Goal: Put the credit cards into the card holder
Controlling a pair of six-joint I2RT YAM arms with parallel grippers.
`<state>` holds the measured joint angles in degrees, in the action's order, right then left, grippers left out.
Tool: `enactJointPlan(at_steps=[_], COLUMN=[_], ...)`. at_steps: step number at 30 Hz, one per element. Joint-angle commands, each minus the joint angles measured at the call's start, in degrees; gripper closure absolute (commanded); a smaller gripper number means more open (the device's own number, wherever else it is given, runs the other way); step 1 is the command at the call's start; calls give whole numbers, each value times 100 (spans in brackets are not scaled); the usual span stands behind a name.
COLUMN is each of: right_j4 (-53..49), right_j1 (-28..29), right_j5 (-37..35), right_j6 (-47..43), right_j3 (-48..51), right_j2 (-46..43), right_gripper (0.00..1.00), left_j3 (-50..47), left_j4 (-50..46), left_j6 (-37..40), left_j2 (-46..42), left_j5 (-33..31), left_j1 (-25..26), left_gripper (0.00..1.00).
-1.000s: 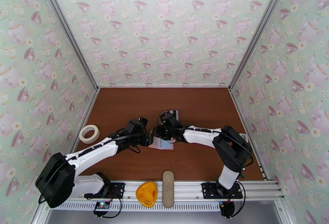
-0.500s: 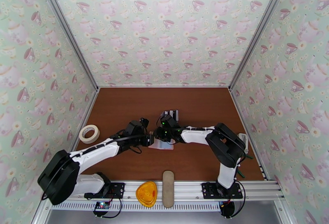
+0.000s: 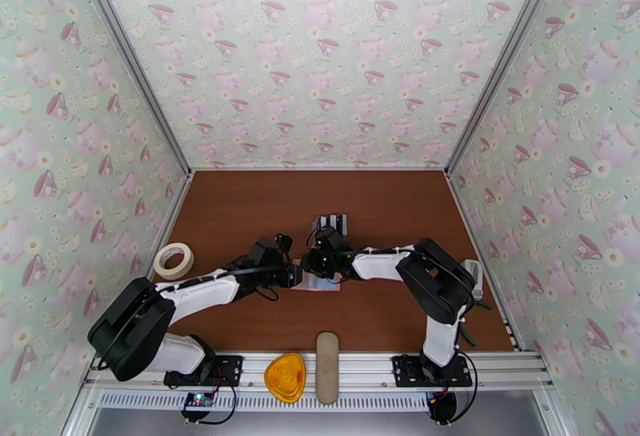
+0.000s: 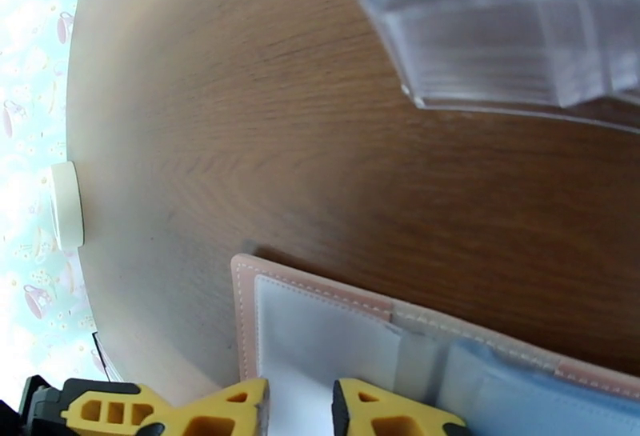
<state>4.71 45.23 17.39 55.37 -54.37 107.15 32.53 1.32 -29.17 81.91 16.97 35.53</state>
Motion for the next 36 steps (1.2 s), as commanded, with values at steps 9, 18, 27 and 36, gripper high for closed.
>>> enactJointPlan(at_steps=[9,18,27,36], right_j4=[-311,-1953,-3275,-4291], right_j1=[80,-3,-504,-865], right_j5=[51,-830,-1410,-2009], right_j6=[-85,-785,-1495,-2096], right_j3=[-45,-580,-1241,-2175], right_j2=[-754,-1360,-1689,-1302], right_gripper=[61,49,28,27], left_j3=[312,864,1574,2512], left_j4=[-465,-925,-1164,-1354], left_j6=[128,227,210,201], left_j2=[-279,-290,157,1019], left_j5=[-218,-498,-481,-335], left_j1=[11,-82,-295,-443], left_gripper=[55,49,46,46])
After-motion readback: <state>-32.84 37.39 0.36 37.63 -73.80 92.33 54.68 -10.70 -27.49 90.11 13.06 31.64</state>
